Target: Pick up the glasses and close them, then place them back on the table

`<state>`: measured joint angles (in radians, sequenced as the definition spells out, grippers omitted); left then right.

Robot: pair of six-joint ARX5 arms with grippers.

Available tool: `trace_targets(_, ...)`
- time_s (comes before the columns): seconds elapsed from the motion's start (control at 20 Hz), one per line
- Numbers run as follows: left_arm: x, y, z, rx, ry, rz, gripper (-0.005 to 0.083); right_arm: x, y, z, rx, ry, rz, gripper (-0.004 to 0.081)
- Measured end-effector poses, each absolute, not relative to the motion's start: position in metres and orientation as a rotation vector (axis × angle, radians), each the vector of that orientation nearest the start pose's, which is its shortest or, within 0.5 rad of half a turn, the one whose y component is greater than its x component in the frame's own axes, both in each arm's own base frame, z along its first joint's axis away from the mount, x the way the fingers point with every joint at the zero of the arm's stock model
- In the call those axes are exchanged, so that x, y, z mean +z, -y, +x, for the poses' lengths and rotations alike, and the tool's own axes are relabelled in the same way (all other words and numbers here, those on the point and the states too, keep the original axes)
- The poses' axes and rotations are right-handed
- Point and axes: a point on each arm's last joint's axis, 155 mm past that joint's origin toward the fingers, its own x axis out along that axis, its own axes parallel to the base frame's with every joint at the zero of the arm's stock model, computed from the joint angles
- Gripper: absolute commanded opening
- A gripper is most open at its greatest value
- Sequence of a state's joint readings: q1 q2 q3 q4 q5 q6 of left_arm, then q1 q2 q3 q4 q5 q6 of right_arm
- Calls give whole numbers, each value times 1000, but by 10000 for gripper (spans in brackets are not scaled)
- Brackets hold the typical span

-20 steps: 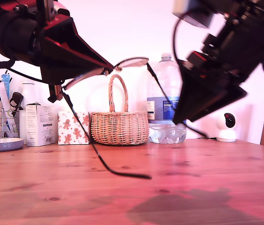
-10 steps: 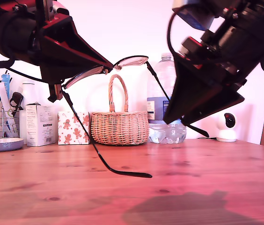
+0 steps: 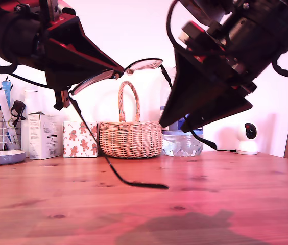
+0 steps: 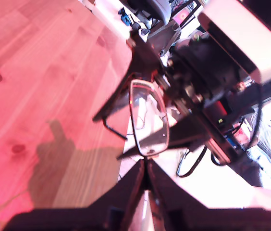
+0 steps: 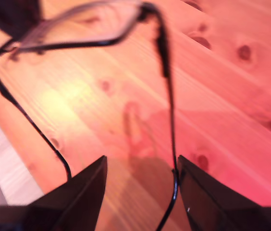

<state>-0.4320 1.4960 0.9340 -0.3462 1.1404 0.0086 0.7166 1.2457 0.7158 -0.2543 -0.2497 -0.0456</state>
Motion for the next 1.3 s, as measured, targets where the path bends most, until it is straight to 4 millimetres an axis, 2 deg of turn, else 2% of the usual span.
trace_targets(0.75,169,294,233,-1423,-926,-313,-21,124,-300,211,1042,-747,-139,405)
trace_targets(1.15,169,294,234,-1419,-926,-311,-21,130,-308,205,1088,-726,-127,405)
trace_targets(1.3,169,294,234,-1419,-926,-311,-21,122,-303,201,1081,-767,-139,405)
